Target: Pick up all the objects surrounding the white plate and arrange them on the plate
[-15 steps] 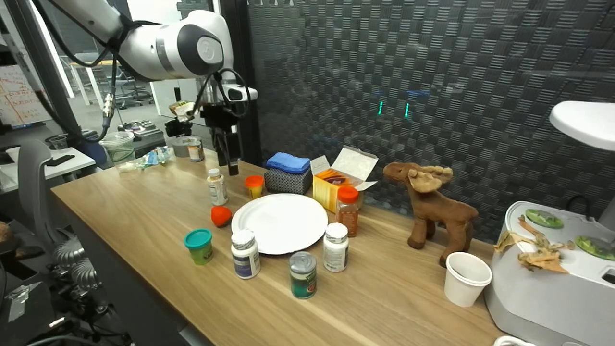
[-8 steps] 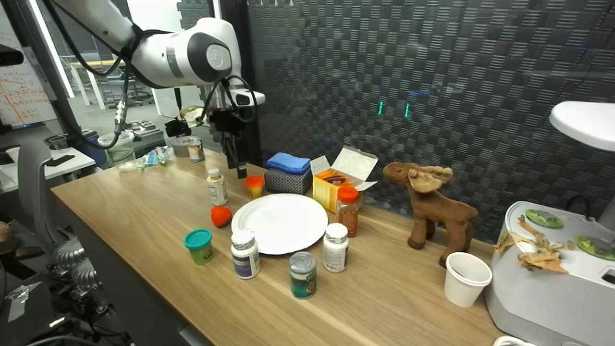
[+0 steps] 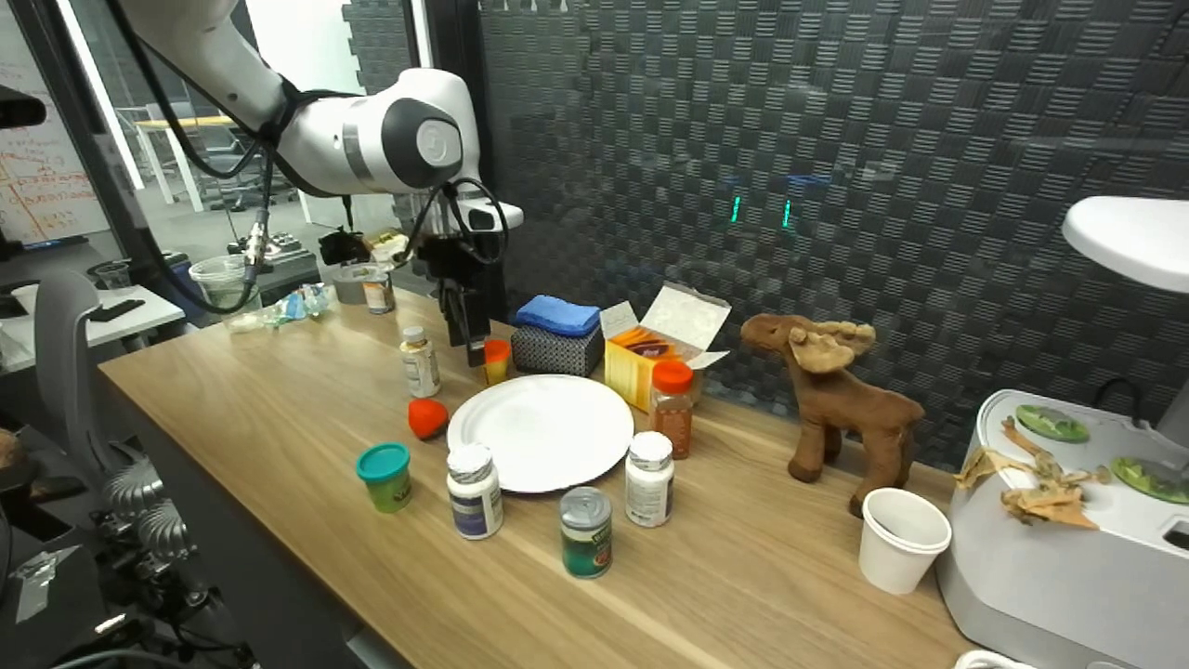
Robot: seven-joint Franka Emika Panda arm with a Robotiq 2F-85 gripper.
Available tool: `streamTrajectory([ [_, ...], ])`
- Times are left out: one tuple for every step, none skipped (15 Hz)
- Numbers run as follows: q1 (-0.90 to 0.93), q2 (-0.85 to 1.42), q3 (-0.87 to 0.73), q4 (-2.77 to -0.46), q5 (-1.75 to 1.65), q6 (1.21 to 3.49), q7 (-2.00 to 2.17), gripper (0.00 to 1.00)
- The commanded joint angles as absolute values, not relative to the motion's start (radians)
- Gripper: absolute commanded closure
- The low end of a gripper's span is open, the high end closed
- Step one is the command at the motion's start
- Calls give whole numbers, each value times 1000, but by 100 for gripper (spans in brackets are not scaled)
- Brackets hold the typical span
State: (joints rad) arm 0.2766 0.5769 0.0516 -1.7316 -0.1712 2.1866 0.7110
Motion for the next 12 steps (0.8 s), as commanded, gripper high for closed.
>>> streamTrajectory([
  [294, 609, 27, -1678, -164, 2190, 717, 0],
  [294, 613, 24, -1672, -164, 2187, 718, 0],
  [293, 617, 23, -1670, -163, 2191, 718, 0],
  [292, 623, 21, -1666, -162, 2193, 717, 0],
  [292, 627, 18, -1662, -163, 2194, 718, 0],
  [291, 634, 17, -1655, -160, 2194, 717, 0],
  [290, 641, 16, -1648, -159, 2193, 714, 0],
  [290, 647, 16, -1640, -156, 2188, 713, 24],
  [290, 651, 17, -1634, -155, 2188, 709, 27],
  [293, 656, 14, -1628, -160, 2188, 712, 34],
  [295, 660, 13, -1622, -162, 2188, 714, 42],
  [298, 664, 10, -1613, -166, 2185, 716, 51],
])
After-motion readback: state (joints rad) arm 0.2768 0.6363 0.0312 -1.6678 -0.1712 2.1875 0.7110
